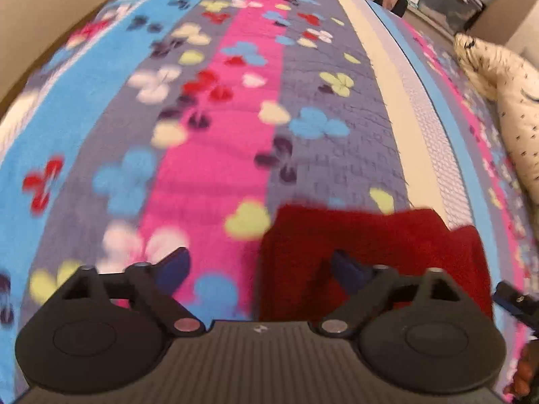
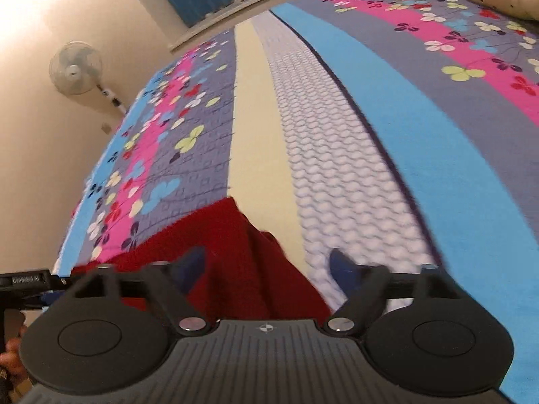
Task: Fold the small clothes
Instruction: 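Grasp the folded sweater with both tools and fold it once more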
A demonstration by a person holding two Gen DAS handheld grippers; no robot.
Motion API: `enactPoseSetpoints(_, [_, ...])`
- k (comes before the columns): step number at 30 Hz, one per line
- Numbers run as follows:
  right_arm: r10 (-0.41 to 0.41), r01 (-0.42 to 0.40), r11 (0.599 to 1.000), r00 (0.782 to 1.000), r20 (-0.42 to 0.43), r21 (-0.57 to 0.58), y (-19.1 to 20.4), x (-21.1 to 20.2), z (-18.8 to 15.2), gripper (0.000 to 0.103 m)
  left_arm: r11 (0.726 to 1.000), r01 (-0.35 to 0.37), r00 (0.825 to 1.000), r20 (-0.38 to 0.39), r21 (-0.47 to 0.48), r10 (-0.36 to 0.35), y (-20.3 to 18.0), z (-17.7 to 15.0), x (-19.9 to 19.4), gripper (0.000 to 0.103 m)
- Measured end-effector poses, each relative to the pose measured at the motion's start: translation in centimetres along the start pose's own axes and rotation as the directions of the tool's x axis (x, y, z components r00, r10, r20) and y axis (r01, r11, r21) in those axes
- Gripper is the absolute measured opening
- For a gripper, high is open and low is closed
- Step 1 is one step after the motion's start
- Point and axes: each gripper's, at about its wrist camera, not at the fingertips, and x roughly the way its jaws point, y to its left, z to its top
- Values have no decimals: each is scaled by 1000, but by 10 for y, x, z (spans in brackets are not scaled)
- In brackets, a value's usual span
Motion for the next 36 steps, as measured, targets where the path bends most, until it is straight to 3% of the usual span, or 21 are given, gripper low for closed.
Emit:
enactPoseSetpoints(3, [24,-13,997,989,-149,75,-34,8,-13,92,989,80,992,-88,-125,-91,23,-36,-5,102])
enactPoseSetpoints(5, [87,-49,983,971,-221,174,-51,17,-24,93,966,147,970,-163,-214,-183,28,-63,-1,102])
enactPoseSetpoints(6, [115,-71,977,970,-215,200,-55,17,-30,93,957,166,960,-181,-240,-212,28,-74,0,102])
enactPoseSetpoints(8, [134,-95,975,973,-190,203,-51,12,-37,75,946,197,947,-199,-258,-251,23,-96,-2,102])
enactPoseSetpoints(9, [160,-114,967,967,-198,227,-50,12,-41,62,943,203,944,-201,-265,-260,22,-104,-4,102])
enactPoseSetpoints(11, [142,-94,961,975,-174,259,-49,7,-49,59,926,230,932,-207,-301,-298,21,-121,-6,102])
enactPoseSetpoints(13, [120,-81,964,982,-144,254,-44,2,-55,57,895,264,906,-226,-359,-358,24,-137,-6,102])
enactPoseSetpoints(15, [107,-69,959,986,-127,274,-44,-1,-59,57,897,267,899,-244,-354,-364,23,-150,-5,100])
enactPoseSetpoints(17, [94,-57,958,988,-119,280,-42,-2,-61,56,916,252,909,-248,-311,-334,20,-157,-3,78])
enactPoseSetpoints(18, [84,-47,958,990,-117,283,-41,-4,-63,54,913,269,906,-240,-308,-348,21,-156,-3,68])
enactPoseSetpoints(20, [54,-21,958,992,-110,286,-35,-8,-65,51,916,247,904,-265,-316,-335,22,-146,1,68])
enactPoseSetpoints(24, [-28,49,965,996,-85,256,-7,-15,-86,48,955,221,918,-288,-200,-273,21,-128,3,68])
enactPoseSetpoints(27, [-8,31,946,997,-74,323,-7,-24,-107,48,974,178,944,-255,-143,-210,25,-116,-7,69])
enactPoseSetpoints(29, [-26,38,946,999,-43,321,-7,-31,-112,55,980,162,950,-250,-116,-187,22,-115,-16,73])
enactPoseSetpoints(31, [-103,94,955,995,17,282,-7,-42,-106,71,988,137,962,-228,-74,-151,16,-119,-28,80])
enactPoseSetpoints(34, [-211,196,971,972,105,137,11,-61,-91,71,996,89,984,-153,-8,-89,4,-120,-56,82])
enactPoseSetpoints(36, [-181,181,983,975,131,11,34,-73,-85,71,998,46,995,-94,45,-41,-13,-115,-70,86])
